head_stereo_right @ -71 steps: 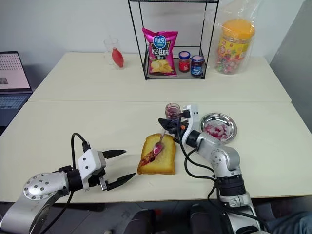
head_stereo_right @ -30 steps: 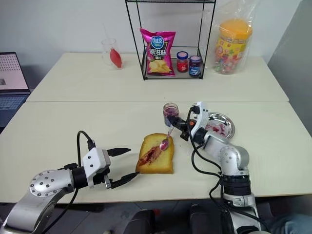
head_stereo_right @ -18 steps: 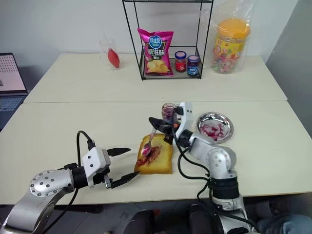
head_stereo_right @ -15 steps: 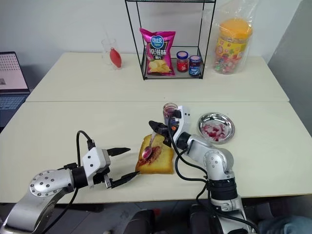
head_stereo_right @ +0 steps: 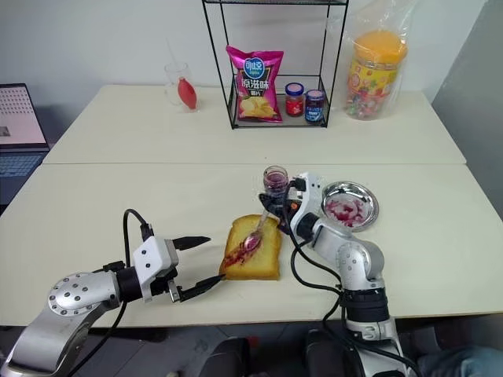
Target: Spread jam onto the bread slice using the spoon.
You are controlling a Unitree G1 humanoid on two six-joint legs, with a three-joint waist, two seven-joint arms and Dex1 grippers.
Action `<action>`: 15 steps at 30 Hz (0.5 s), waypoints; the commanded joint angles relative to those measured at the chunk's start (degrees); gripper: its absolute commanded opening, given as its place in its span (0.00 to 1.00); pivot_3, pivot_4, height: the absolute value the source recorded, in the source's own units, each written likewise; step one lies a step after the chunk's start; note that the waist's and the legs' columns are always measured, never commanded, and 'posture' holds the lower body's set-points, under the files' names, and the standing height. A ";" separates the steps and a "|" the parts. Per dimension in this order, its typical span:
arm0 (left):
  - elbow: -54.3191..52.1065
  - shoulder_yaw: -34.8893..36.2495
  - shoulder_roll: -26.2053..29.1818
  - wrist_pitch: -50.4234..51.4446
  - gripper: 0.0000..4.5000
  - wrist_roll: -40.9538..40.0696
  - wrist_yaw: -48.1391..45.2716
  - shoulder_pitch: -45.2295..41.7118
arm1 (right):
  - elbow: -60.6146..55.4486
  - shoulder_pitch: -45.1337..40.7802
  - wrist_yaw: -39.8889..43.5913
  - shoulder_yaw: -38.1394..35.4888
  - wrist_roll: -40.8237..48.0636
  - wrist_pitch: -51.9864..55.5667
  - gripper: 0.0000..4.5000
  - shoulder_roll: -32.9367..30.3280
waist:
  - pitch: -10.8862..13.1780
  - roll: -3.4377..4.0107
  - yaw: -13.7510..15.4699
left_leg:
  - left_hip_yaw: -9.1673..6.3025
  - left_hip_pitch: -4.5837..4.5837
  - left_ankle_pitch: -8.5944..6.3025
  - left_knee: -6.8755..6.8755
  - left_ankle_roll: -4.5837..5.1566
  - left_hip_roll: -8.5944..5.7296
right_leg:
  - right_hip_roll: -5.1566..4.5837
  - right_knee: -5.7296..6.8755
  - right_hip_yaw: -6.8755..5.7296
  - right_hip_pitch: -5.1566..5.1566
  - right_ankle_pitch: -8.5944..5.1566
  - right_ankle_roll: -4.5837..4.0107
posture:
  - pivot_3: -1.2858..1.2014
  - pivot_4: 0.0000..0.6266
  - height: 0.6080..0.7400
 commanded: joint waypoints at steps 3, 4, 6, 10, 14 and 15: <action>0.30 0.15 -0.38 -1.88 1.00 0.27 0.01 -0.51 | -1.17 0.61 -1.30 -3.52 0.45 1.47 0.01 -2.35 | 0.00 0.00 0.00 | 0.00 0.00 0.00 0.00 0.00 0.00 | 0.00 0.00 0.00 0.00 0.00 0.00 | 0.52 0.24 1.00; 0.39 0.21 -0.38 -1.98 1.00 0.27 -0.01 -0.54 | -1.99 0.48 -1.04 -3.95 1.44 2.14 0.01 -2.49 | 0.00 0.00 0.00 | 0.00 0.00 0.00 0.00 0.00 0.00 | 0.00 0.00 0.01 0.00 0.00 0.00 | 0.52 0.24 1.00; 0.51 0.35 -0.34 -2.14 1.00 0.26 -0.08 -0.58 | -4.17 0.09 0.06 -4.67 4.44 3.79 0.01 -2.60 | 0.00 0.00 -0.01 | 0.01 0.00 0.00 0.00 0.00 -0.01 | 0.00 0.00 0.01 0.01 0.00 0.00 | 0.52 0.24 1.00; 0.68 0.66 -0.19 -2.39 1.00 0.17 -0.15 -0.52 | -7.56 -0.98 0.61 -5.86 9.71 6.13 0.01 -1.74 | 0.01 0.01 -0.07 | 0.00 -0.01 0.00 -0.01 0.00 0.01 | 0.00 -0.01 0.01 -0.01 0.00 -0.01 | 0.52 0.24 1.00; 0.89 1.04 -0.04 -2.62 1.00 0.12 -0.36 -0.40 | -8.76 -1.73 0.32 -5.99 12.36 6.66 0.01 -0.75 | 0.01 0.01 -0.11 | 0.00 -0.02 0.00 -0.03 0.00 0.03 | 0.02 0.00 0.00 -0.03 -0.01 -0.01 | 0.52 0.24 1.00; 0.89 1.20 0.04 -2.64 1.00 0.07 -0.43 -0.43 | -8.97 -1.92 0.21 -6.09 12.99 6.56 0.01 -0.44 | 0.01 0.02 -0.11 | 0.00 -0.02 0.00 -0.03 0.00 0.03 | 0.03 0.00 0.00 -0.03 -0.01 -0.01 | 0.52 0.24 1.00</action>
